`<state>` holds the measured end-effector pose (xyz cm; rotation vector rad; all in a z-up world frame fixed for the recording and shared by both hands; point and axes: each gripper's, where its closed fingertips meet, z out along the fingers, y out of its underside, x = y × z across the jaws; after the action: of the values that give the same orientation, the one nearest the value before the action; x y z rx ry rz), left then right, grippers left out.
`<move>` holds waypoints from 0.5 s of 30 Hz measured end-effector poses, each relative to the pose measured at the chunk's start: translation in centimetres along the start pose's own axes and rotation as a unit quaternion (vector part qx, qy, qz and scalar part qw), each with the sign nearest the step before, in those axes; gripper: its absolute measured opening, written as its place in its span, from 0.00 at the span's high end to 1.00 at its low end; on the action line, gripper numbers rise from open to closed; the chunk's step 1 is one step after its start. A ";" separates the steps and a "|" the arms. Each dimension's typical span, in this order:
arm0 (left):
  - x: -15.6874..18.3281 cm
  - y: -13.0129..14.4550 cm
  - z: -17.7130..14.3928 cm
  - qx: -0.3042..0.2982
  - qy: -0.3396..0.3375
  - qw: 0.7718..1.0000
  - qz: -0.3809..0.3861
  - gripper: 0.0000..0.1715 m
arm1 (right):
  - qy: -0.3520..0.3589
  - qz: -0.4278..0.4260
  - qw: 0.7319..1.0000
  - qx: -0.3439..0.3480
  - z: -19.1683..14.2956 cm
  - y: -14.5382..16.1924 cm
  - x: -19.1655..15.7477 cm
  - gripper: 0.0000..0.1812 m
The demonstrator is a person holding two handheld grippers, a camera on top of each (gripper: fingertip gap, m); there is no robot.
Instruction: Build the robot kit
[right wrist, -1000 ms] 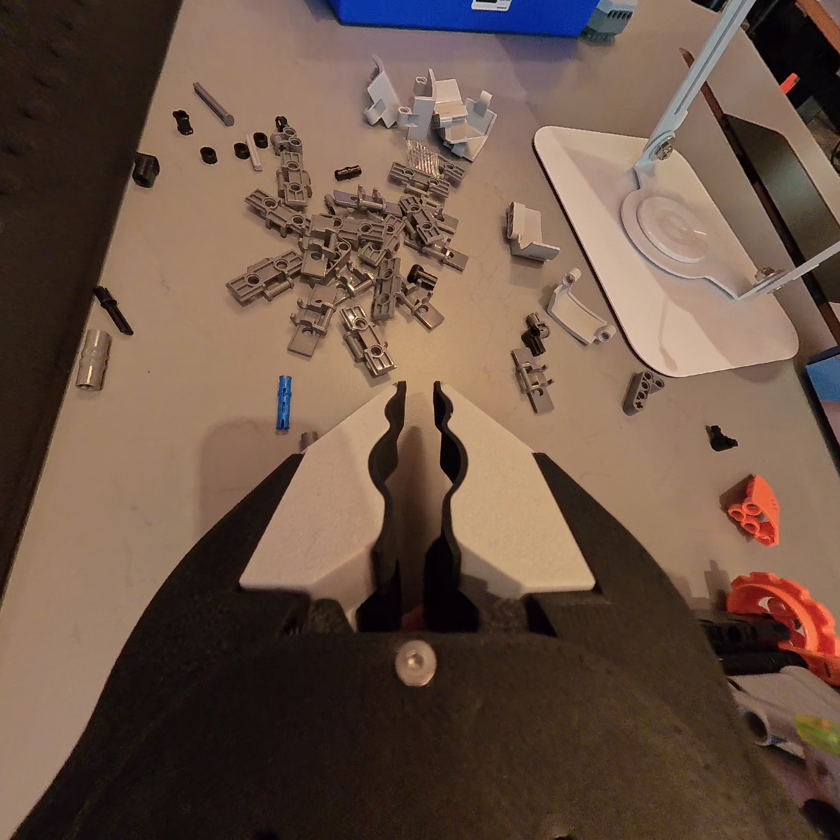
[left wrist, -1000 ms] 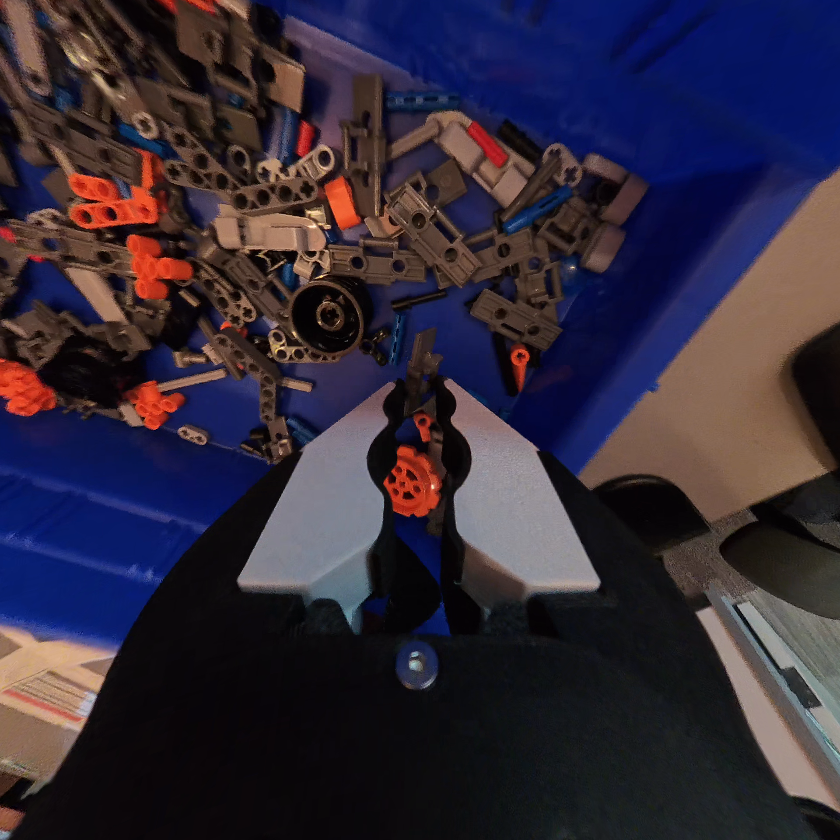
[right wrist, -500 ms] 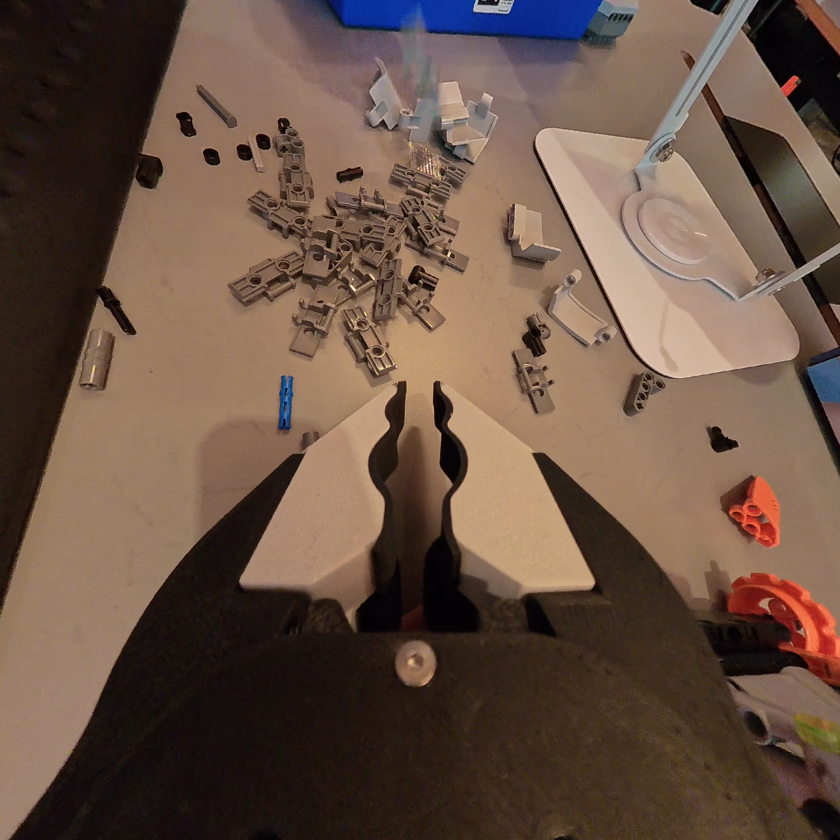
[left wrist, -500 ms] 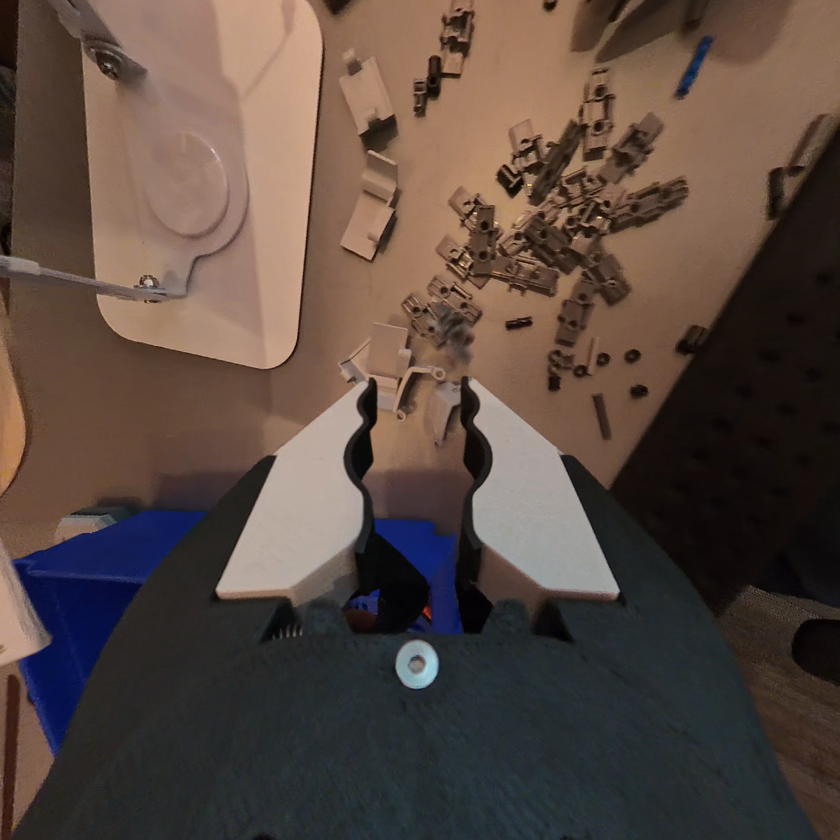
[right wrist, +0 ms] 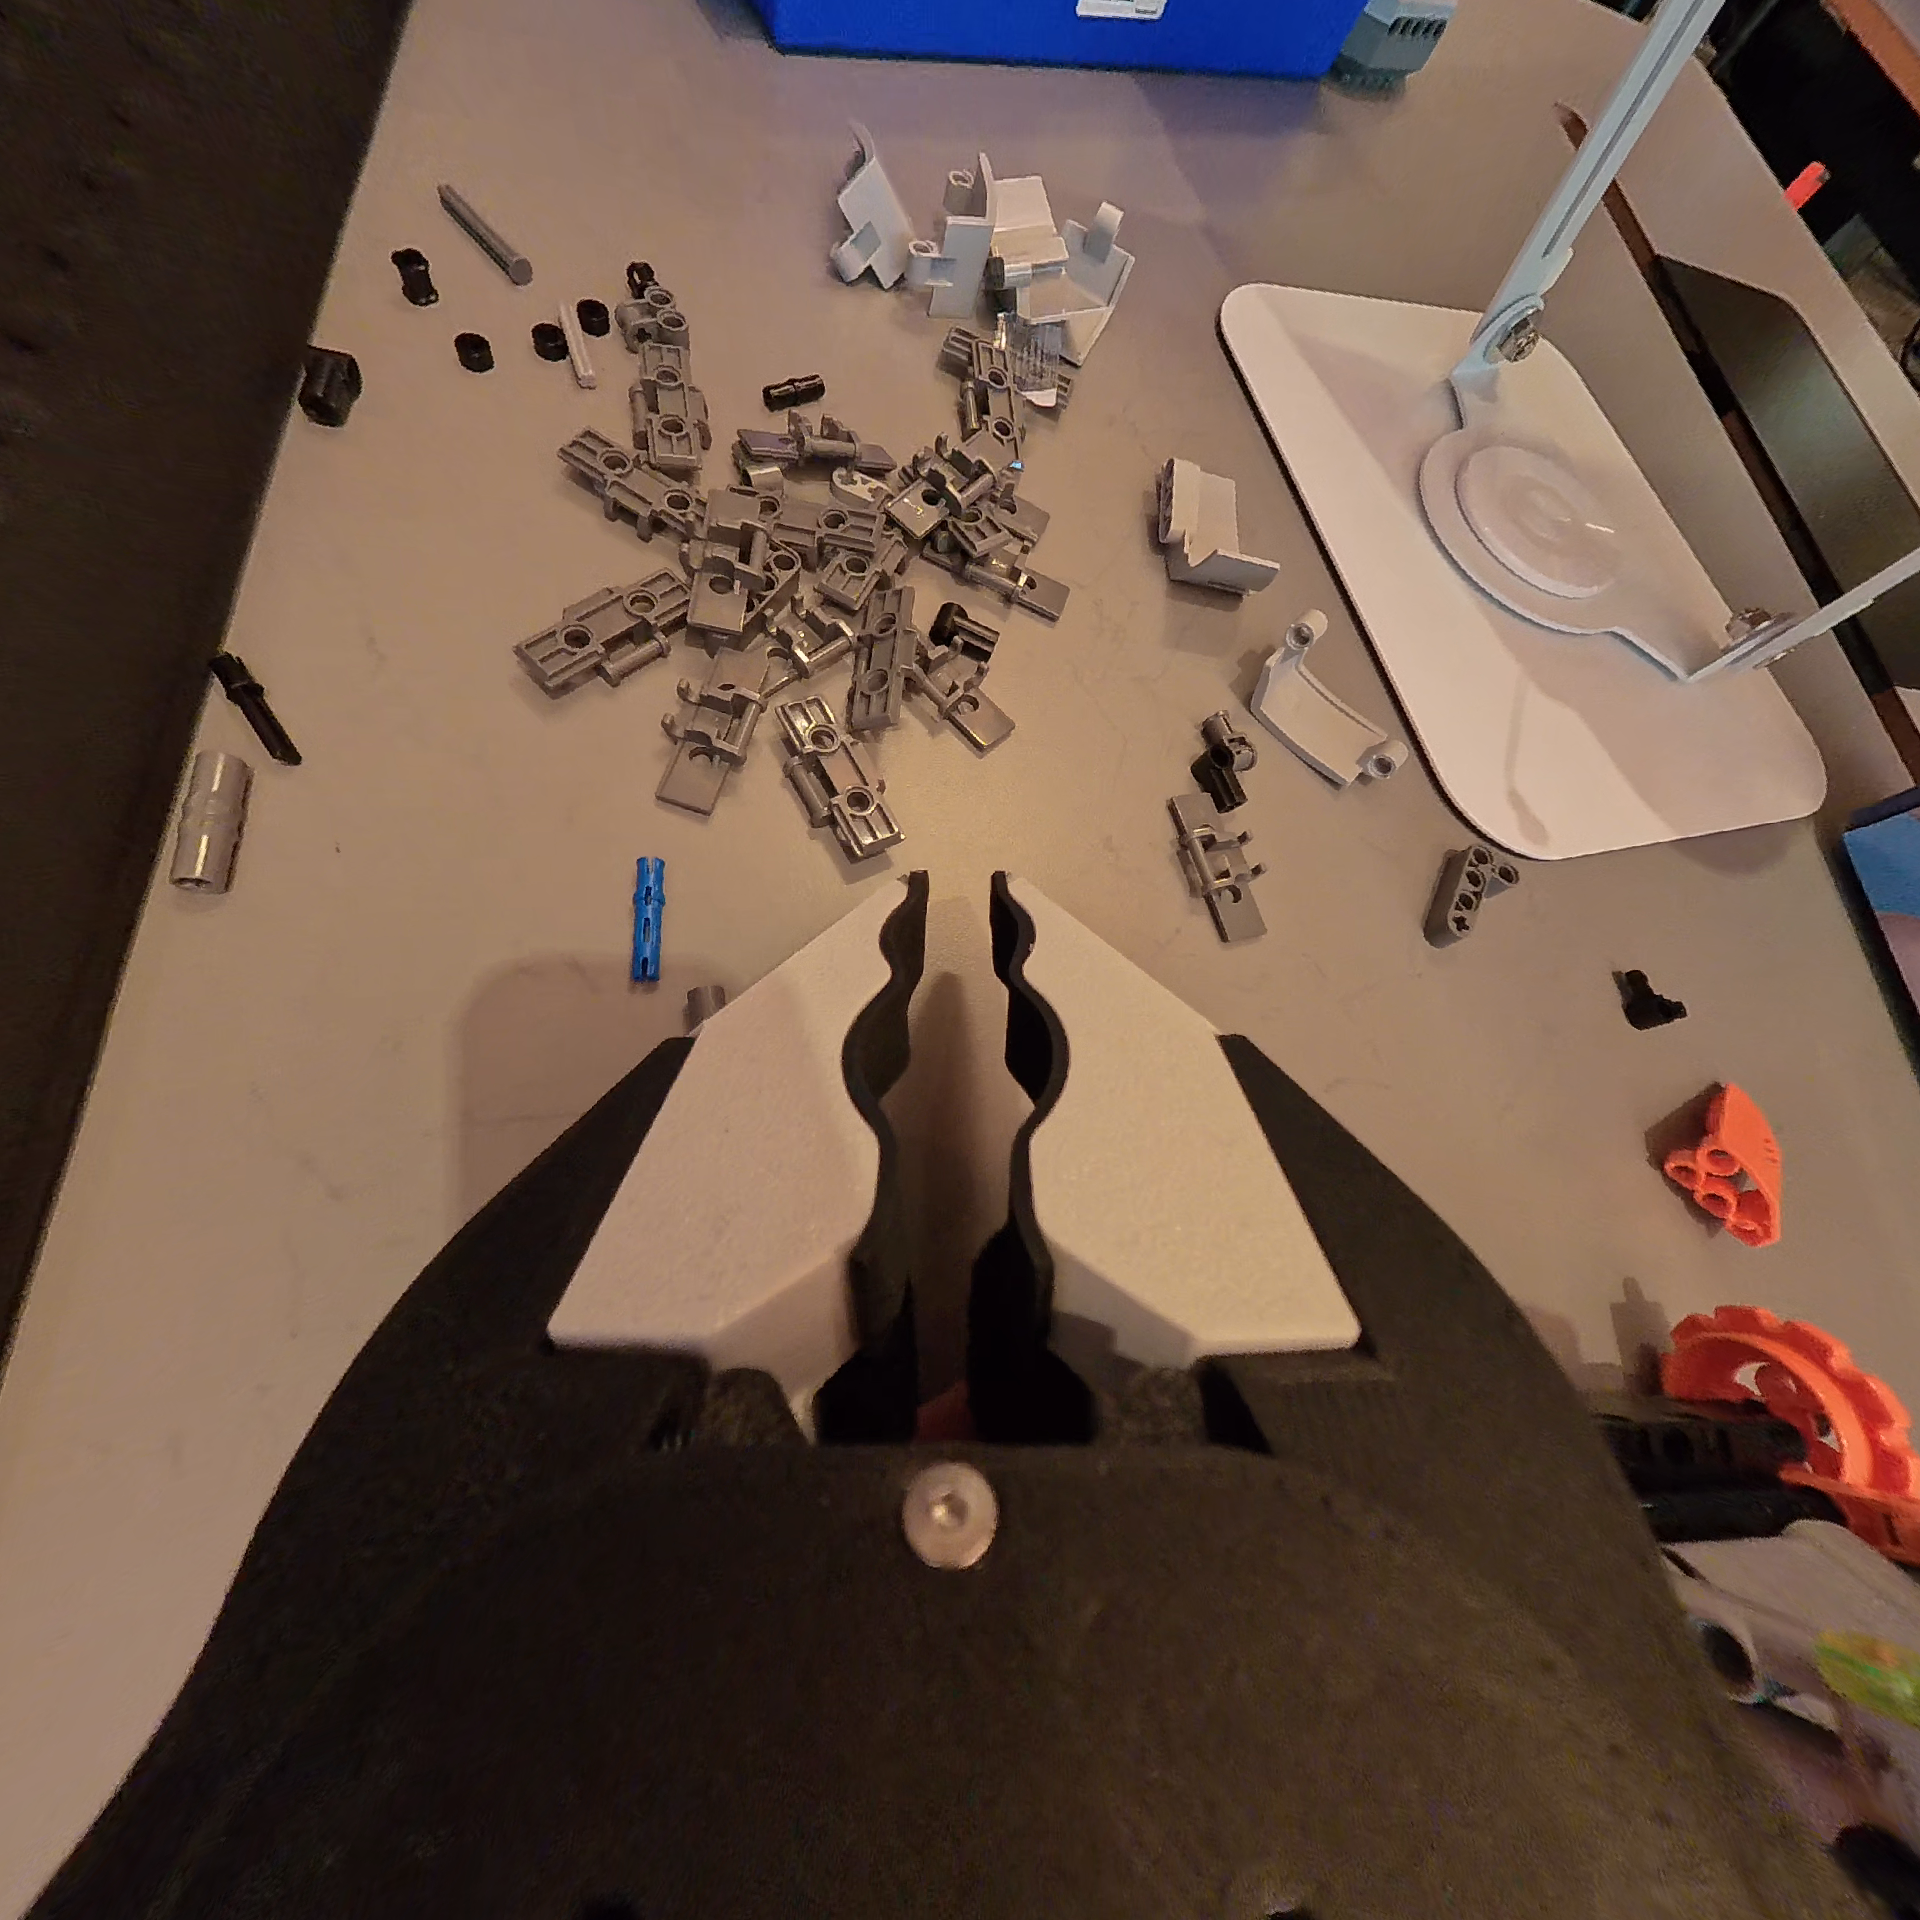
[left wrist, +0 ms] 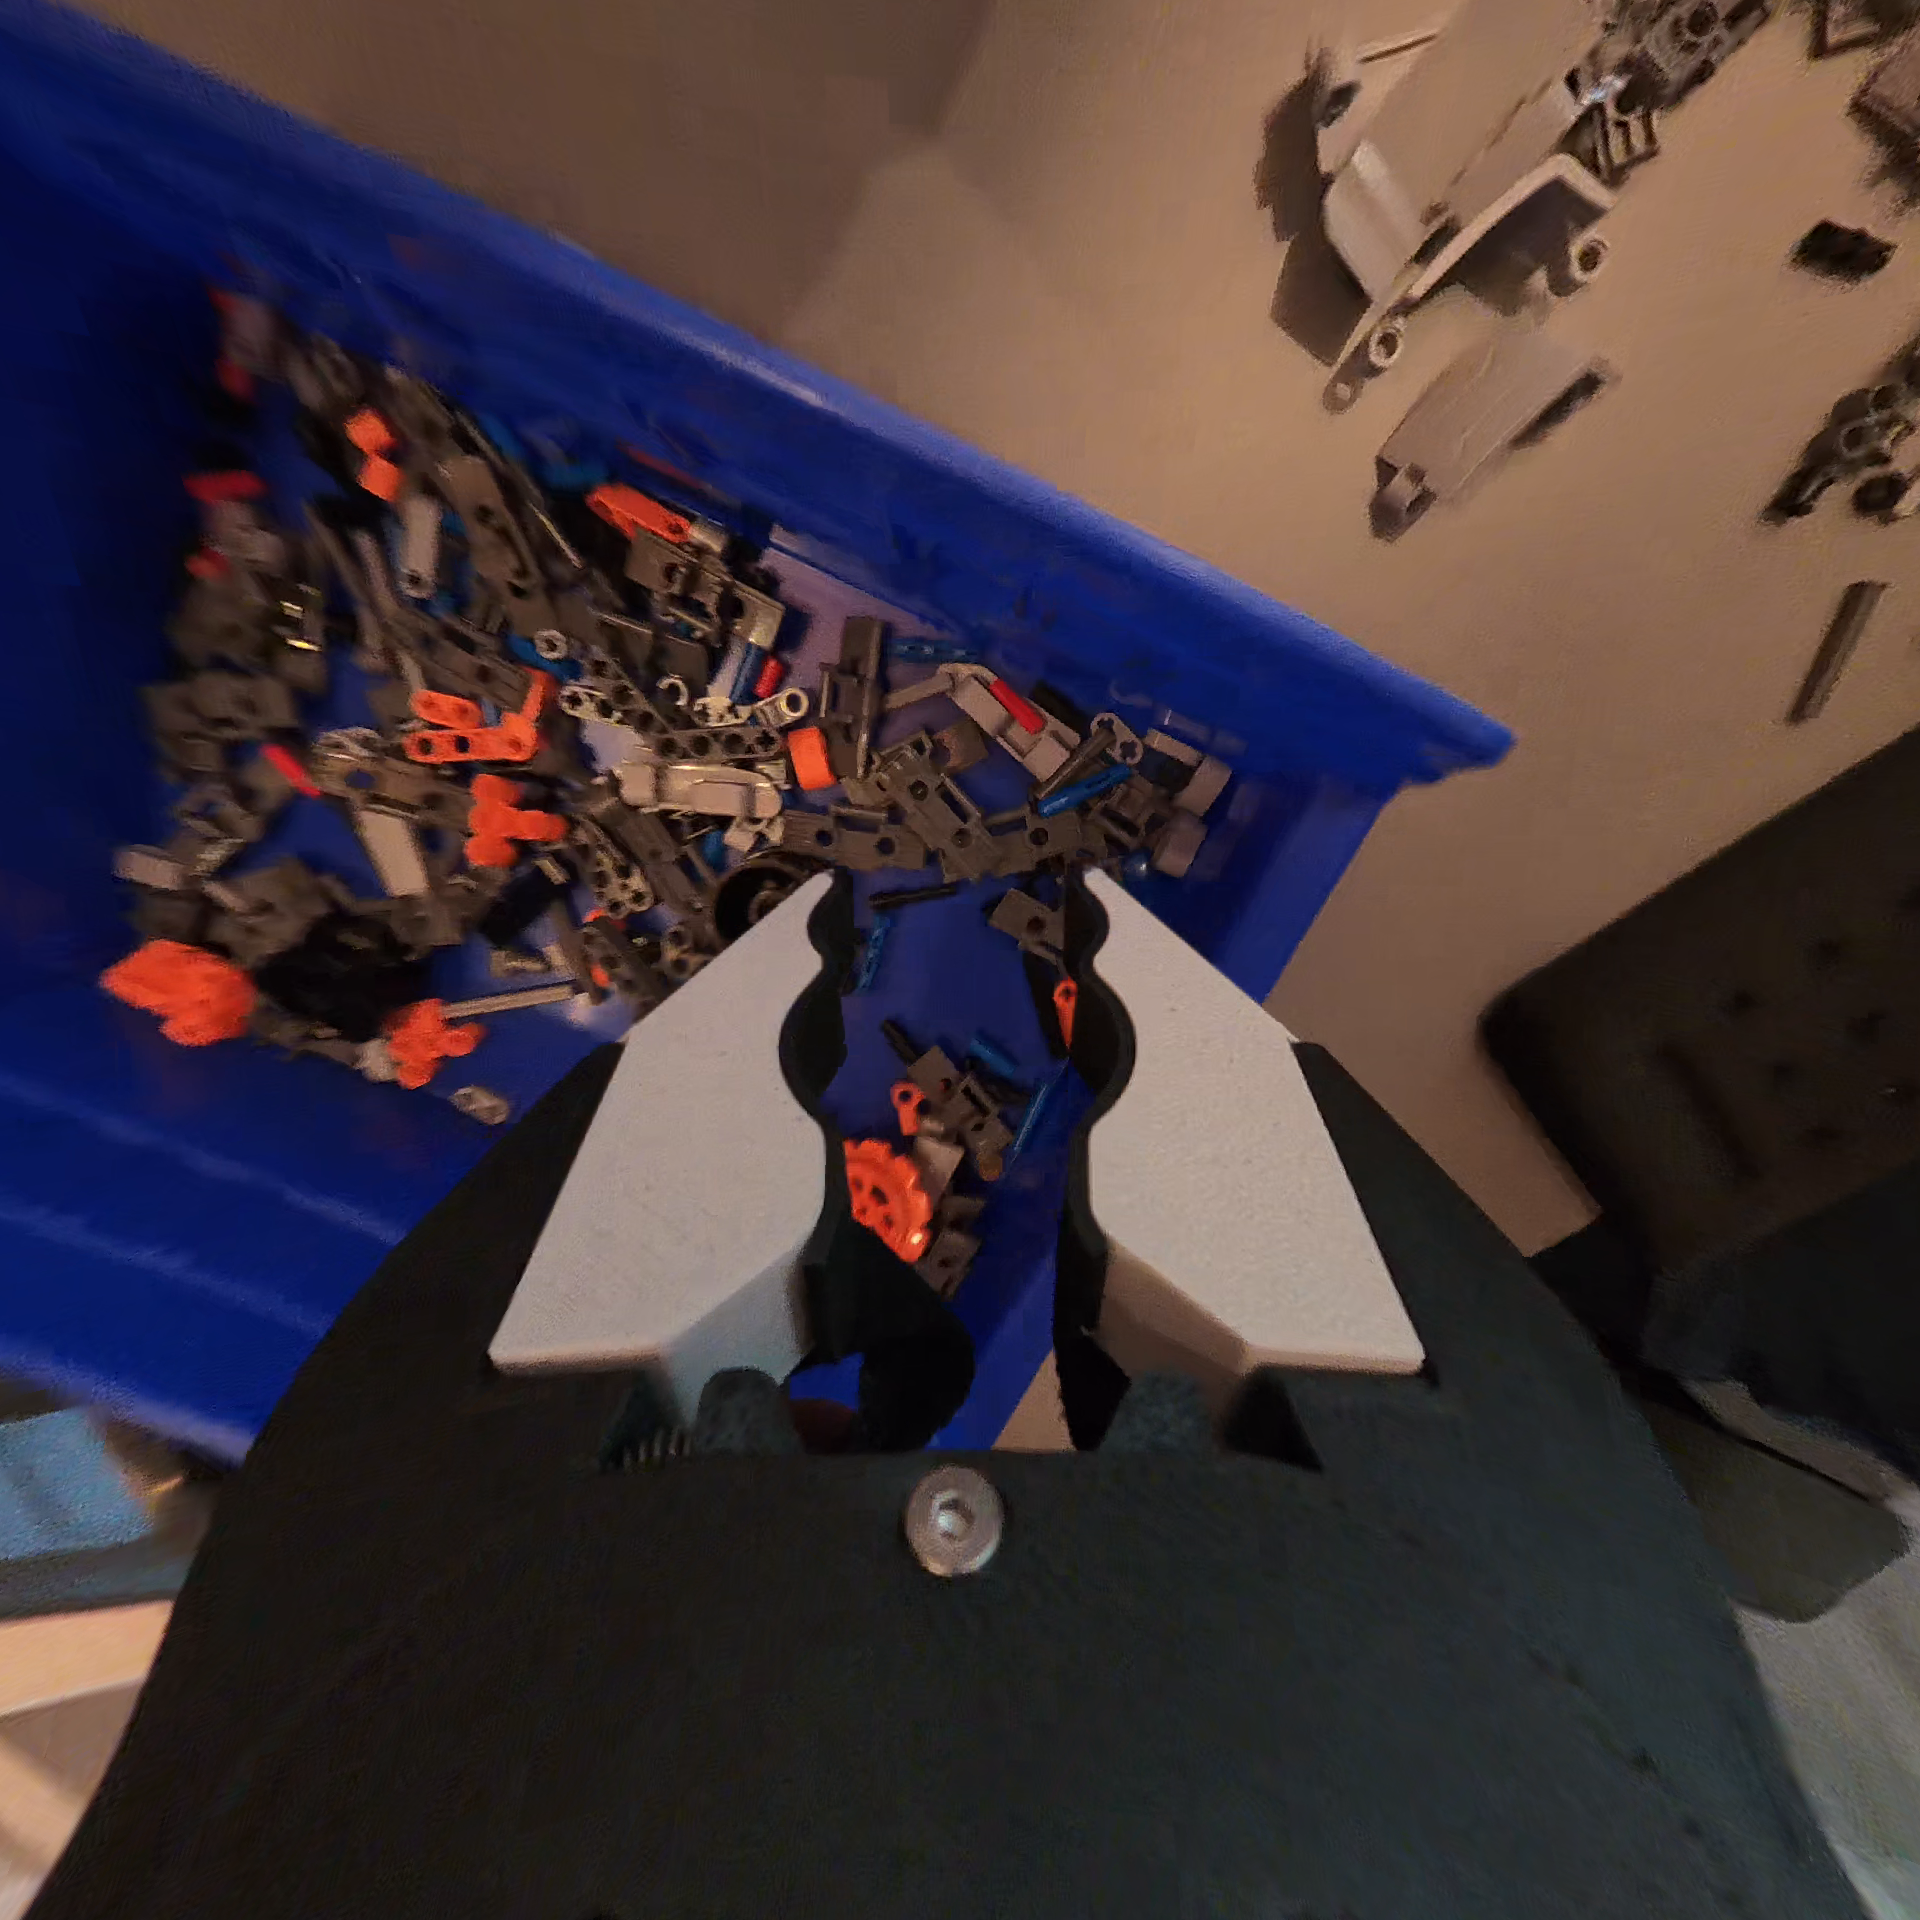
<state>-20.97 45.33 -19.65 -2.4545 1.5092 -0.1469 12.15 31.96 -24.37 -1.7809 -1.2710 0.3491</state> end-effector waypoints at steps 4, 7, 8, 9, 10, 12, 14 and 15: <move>0.3 0.9 3.6 -0.006 0.031 0.998 -0.057 0.75 | 0.003 0.000 1.000 -0.001 0.0 0.0 0.1 0.95; -0.9 1.6 5.0 -0.003 0.015 0.995 -0.094 0.68 | 0.003 0.001 1.000 -0.001 0.0 0.0 0.1 0.95; -1.1 2.0 5.4 -0.007 0.014 0.995 -0.103 0.67 | 0.003 0.002 1.000 -0.001 0.0 0.0 0.1 0.95; -1.5 2.2 5.5 -0.003 0.010 0.994 -0.111 0.63 | 0.002 0.002 1.000 -0.001 0.0 0.0 0.1 0.95; -1.9 2.1 5.5 0.004 0.005 0.993 -0.119 0.60 | 0.002 0.002 1.000 -0.001 0.0 0.0 0.1 0.95; -2.2 2.3 5.5 0.005 0.003 0.993 -0.120 0.60 | 0.002 0.002 1.000 -0.001 0.0 0.0 0.1 0.95; -1.9 1.9 5.6 0.011 0.015 0.993 -0.120 0.65 | 0.001 0.002 1.000 -0.001 0.0 0.0 0.1 0.95; -1.8 1.6 5.7 0.014 0.022 0.992 -0.122 0.68 | 0.001 0.002 1.000 -0.001 0.0 0.0 0.1 0.95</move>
<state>-21.95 47.12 -25.47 -2.6214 1.2089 -0.2671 12.20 32.03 -24.38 -1.7861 -1.2670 0.3481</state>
